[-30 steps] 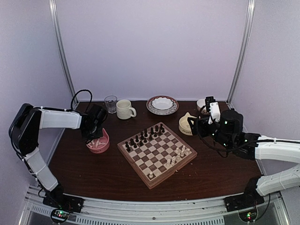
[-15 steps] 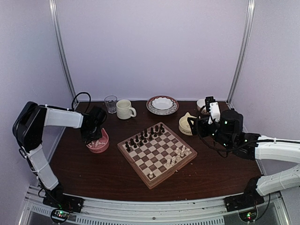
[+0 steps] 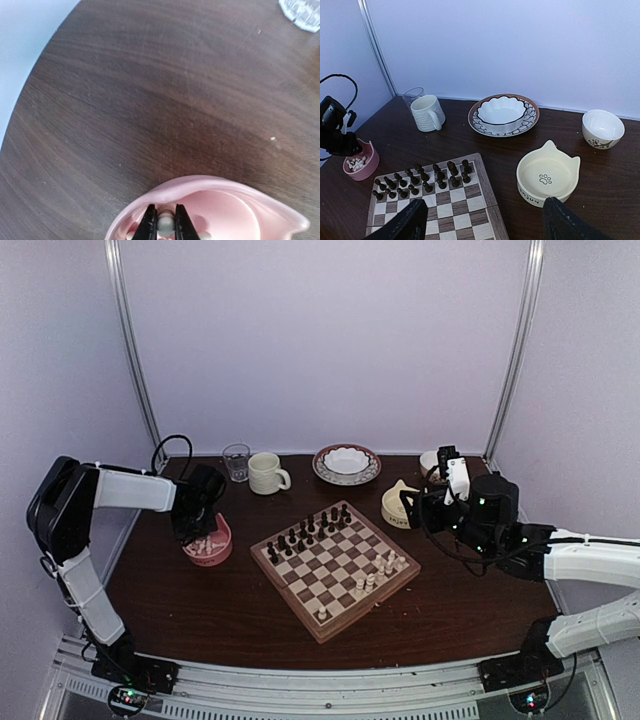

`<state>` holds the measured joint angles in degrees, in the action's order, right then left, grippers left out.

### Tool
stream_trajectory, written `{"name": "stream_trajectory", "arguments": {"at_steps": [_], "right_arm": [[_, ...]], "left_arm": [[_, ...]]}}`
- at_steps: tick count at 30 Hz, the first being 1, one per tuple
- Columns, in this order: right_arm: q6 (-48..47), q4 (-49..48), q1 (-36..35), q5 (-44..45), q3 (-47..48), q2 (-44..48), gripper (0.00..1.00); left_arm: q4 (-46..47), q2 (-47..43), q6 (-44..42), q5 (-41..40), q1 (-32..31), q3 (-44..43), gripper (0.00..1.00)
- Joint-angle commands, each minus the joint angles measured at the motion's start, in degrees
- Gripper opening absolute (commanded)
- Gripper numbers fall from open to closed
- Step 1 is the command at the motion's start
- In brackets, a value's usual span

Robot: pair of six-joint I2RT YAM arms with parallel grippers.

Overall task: Set up the chess pieces on the board
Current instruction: Pick up the pawn from the storage box, then place the pawn at f2.

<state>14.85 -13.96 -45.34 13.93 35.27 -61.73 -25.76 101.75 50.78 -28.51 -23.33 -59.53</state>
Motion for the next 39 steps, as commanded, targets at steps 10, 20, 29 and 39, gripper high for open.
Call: {"name": "stream_trajectory", "arguments": {"at_steps": [10,20,29,39], "right_arm": [[0.0,-0.89,0.25,-0.32,-0.18,-0.31,0.82],[-0.08,-0.95,0.25,-0.4,-0.16,-0.32,0.83],[-0.18,-0.82,0.25,-0.35,-0.27,0.18,0.83],[-0.24,-0.8,0.25,-0.44,-0.28,0.3,0.82]], "left_arm": [[1.68,-10.21,-4.03,4.48,0.16,3.48,0.0],[1.27,-22.19,-8.0,11.78,-7.58,8.22,0.0],[5.71,-25.12,-14.73,20.91,-18.73,7.56,0.0],[12.29,-9.91,-24.09,31.37,-27.46,-1.84,0.0]]}}
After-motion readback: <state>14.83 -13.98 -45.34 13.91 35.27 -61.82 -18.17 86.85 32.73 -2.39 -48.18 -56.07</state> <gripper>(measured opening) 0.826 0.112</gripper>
